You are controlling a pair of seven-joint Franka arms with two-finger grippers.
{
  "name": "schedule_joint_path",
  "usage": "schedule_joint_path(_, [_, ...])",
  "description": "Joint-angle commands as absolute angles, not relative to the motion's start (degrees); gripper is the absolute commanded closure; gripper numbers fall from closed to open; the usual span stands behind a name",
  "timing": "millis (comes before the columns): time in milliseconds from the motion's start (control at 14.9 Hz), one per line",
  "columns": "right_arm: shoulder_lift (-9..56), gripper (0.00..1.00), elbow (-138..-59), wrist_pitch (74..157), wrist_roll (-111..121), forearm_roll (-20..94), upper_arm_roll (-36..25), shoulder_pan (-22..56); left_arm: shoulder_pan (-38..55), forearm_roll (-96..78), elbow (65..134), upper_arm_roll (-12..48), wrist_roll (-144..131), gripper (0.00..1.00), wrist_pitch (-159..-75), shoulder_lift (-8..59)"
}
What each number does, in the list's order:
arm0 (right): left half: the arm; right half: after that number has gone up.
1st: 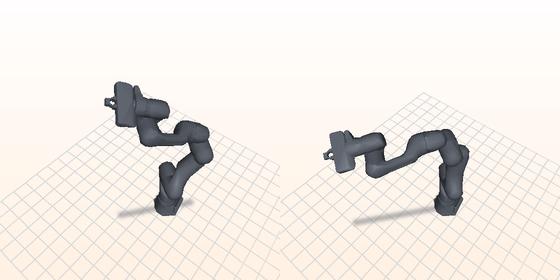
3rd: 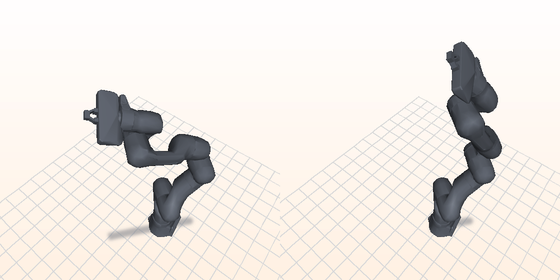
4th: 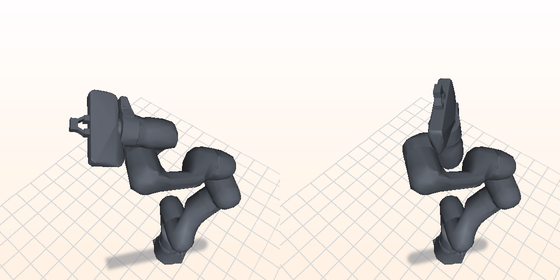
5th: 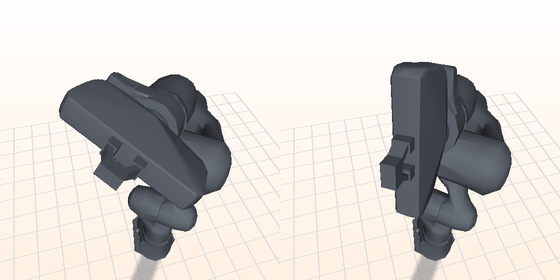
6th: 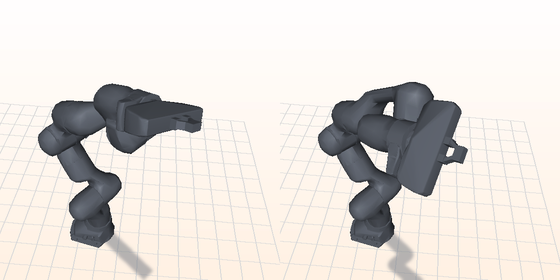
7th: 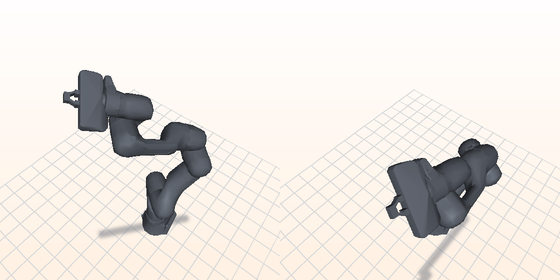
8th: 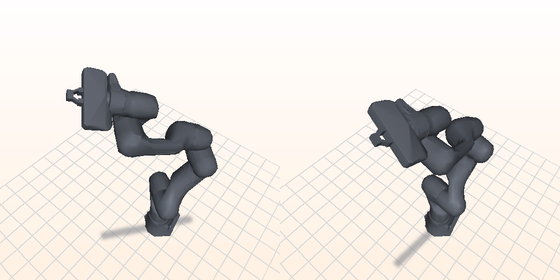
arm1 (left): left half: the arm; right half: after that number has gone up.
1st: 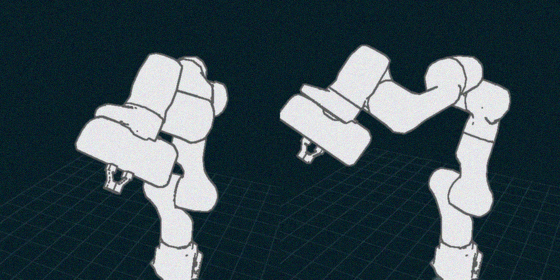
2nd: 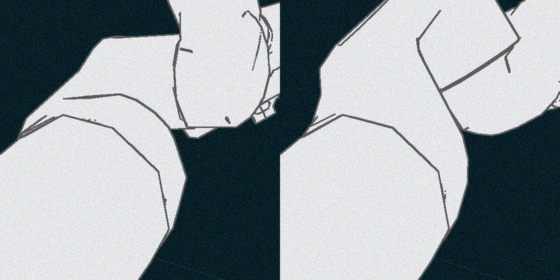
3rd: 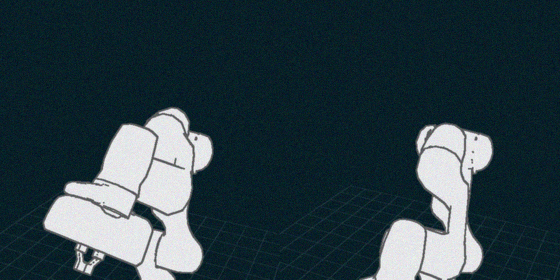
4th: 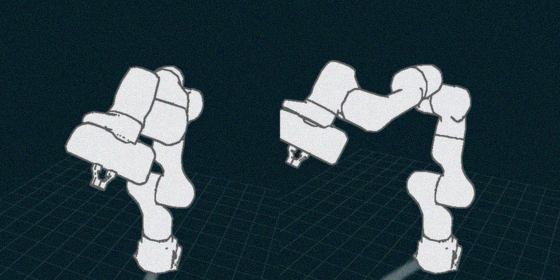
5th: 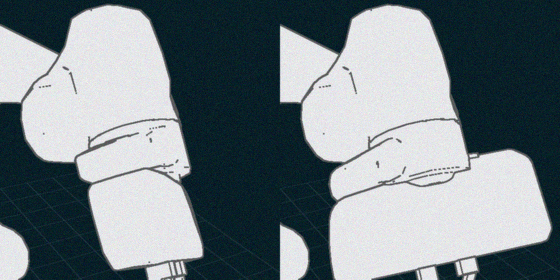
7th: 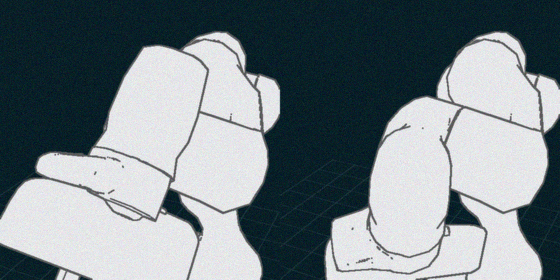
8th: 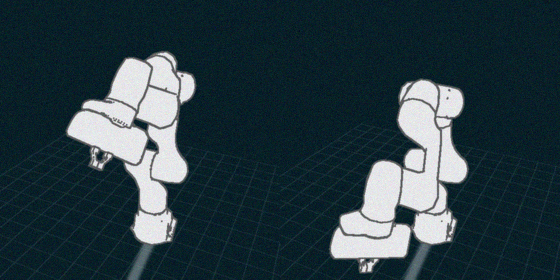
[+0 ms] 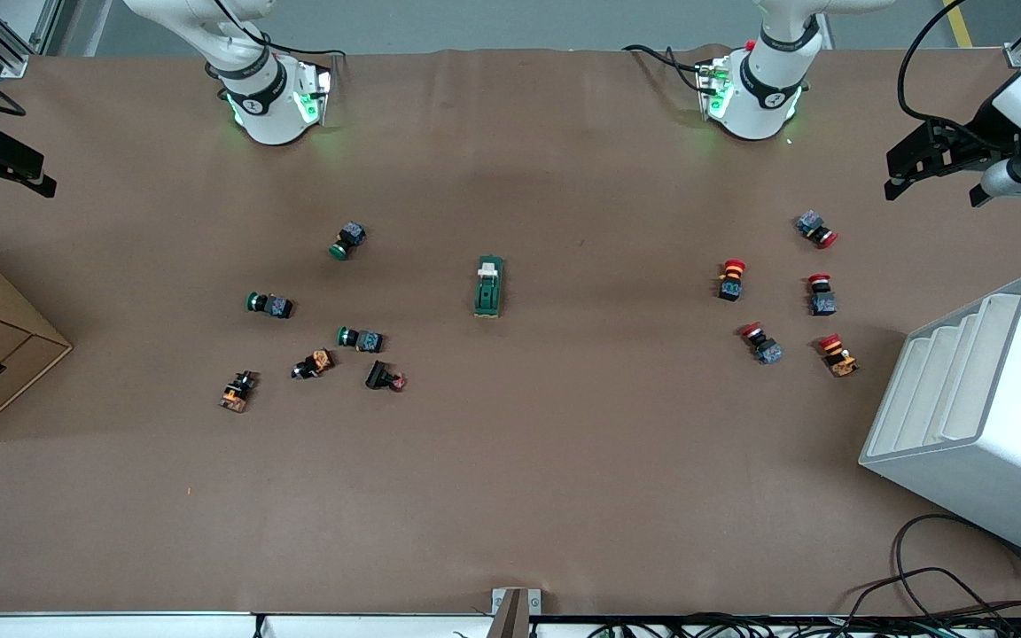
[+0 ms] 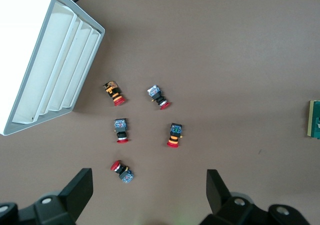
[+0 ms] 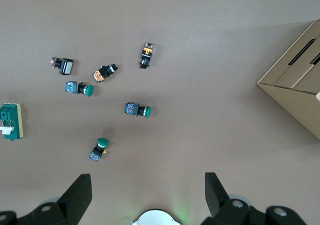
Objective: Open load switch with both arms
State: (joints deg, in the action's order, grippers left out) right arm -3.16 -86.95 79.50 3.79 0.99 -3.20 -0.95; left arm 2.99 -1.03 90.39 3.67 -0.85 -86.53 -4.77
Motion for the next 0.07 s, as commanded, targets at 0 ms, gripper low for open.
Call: schedule_joint_path(0, [-5.45,0.00,-89.65,80.95,3.16,0.88,-3.08,-0.88,3.16,-1.41,88.68,3.52,-0.88,0.00,-85.96,-4.13])
